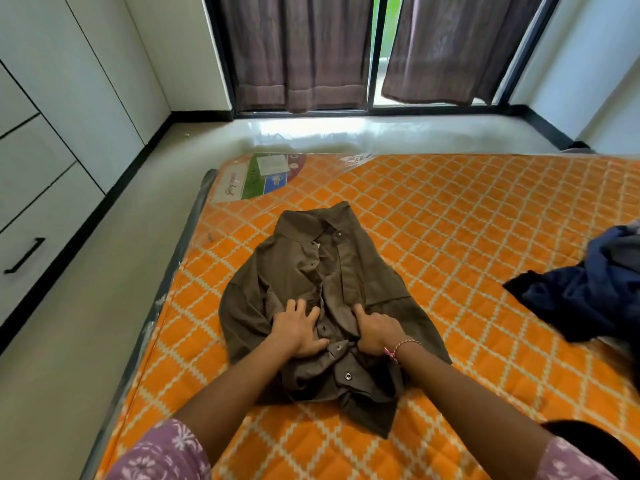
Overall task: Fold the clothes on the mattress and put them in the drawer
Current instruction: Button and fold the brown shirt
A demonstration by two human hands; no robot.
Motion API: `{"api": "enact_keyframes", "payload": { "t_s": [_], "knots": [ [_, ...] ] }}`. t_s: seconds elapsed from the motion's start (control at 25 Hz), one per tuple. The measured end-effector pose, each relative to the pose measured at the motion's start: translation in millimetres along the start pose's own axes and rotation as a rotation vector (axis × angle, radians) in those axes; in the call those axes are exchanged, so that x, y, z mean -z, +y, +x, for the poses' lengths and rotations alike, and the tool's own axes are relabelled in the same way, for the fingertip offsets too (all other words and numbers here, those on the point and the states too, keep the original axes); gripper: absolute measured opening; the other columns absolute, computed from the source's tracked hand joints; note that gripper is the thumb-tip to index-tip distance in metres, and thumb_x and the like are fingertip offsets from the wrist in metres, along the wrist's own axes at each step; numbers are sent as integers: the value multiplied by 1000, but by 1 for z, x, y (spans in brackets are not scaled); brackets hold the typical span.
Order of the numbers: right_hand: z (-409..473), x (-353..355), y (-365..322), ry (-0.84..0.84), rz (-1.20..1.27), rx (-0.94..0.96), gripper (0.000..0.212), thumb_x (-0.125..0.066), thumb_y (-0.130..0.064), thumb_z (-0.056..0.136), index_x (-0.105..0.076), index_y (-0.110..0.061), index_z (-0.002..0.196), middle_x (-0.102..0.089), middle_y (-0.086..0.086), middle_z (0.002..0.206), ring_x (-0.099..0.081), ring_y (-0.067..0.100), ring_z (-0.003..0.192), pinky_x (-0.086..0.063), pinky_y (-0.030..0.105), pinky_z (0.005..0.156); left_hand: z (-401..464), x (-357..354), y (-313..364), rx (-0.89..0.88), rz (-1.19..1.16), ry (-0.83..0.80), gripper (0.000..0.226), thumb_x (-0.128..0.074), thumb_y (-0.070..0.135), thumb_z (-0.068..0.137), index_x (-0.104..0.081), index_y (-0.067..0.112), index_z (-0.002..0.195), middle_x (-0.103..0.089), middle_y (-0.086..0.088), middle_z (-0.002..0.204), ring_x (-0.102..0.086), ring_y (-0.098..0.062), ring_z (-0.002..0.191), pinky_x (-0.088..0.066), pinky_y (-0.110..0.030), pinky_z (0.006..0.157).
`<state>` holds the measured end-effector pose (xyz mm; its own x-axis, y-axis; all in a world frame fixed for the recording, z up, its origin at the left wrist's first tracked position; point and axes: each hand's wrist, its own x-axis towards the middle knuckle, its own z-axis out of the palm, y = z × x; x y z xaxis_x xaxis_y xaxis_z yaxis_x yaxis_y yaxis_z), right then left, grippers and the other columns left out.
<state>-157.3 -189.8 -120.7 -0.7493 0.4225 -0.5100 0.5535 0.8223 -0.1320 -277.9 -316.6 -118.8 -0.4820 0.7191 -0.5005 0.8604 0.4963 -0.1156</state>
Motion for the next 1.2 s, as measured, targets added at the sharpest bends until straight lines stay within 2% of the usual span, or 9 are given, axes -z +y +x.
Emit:
{"api": "enact_keyframes", "payload": {
  "t_s": [0.28,0.4,0.48,0.6,0.68,0.76,0.88,1.08,1.2],
  "knots": [
    [-89,-47,-8,-51,-30,102,70,-55,-28,87,-19,-11,145,-55,21,125,-55,38,114,-46,40,87,-100,-45,27,-139,54,-13,80,-36,65,91,-19,12,148,-23,-16,149,-26,-36,132,-39,-44,97],
    [-107,-47,-10,-92,4,120,56,-54,-40,88,-38,-13,134,-58,19,121,-57,36,111,-46,38,83,-127,-54,35,-158,62,-83,82,-39,64,90,-19,11,149,-22,-16,150,-25,-36,134,-38,-44,100],
    [-103,-30,-16,17,150,117,41,-51,-47,89,-58,-14,112,-65,14,105,-61,33,99,-45,34,74,-130,-40,30,-160,13,-173,73,-44,57,91,-27,13,147,-31,-17,146,-34,-35,131,-39,-43,100],
    [-76,-12,-29,405,272,-3,34,-53,-44,91,-60,-12,98,-66,6,94,-62,26,89,-45,31,66,-100,-12,7,-11,-492,-163,37,-43,30,98,-57,4,120,-61,-18,119,-60,-32,107,-50,-37,85],
    [-57,-12,-42,468,293,-105,34,-57,-43,89,-55,-12,101,-62,6,102,-60,25,94,-46,33,69,-69,-10,-9,275,-816,97,34,-45,31,99,-61,1,91,-68,-16,95,-66,-32,87,-54,-37,73],
    [-39,-20,-52,433,329,-217,31,-58,-36,89,-55,-10,106,-59,8,109,-58,28,101,-48,37,78,-46,-12,-10,491,-942,245,43,-53,46,93,-58,7,76,-65,-11,84,-64,-30,81,-52,-34,69],
    [-19,-29,-46,421,529,-357,16,-55,-17,88,-64,-6,96,-65,11,100,-62,29,94,-49,34,75,-29,-15,7,620,-890,163,52,-62,59,82,-65,9,95,-65,-9,102,-63,-30,98,-48,-33,75],
    [-11,-21,-11,151,1119,-249,18,-75,-11,80,-68,-2,94,-61,6,74,-58,15,64,-49,19,48,-16,-20,16,576,-757,221,37,-68,41,84,-60,10,101,-63,-10,109,-61,-30,101,-51,-37,80],
    [-12,-13,-6,53,1191,-224,18,-72,-8,82,-68,4,95,-55,7,63,-51,9,48,-46,14,42,-13,-19,13,526,-817,290,31,-73,32,81,-60,6,94,-65,-14,102,-62,-32,96,-50,-38,74]
  ]
}}
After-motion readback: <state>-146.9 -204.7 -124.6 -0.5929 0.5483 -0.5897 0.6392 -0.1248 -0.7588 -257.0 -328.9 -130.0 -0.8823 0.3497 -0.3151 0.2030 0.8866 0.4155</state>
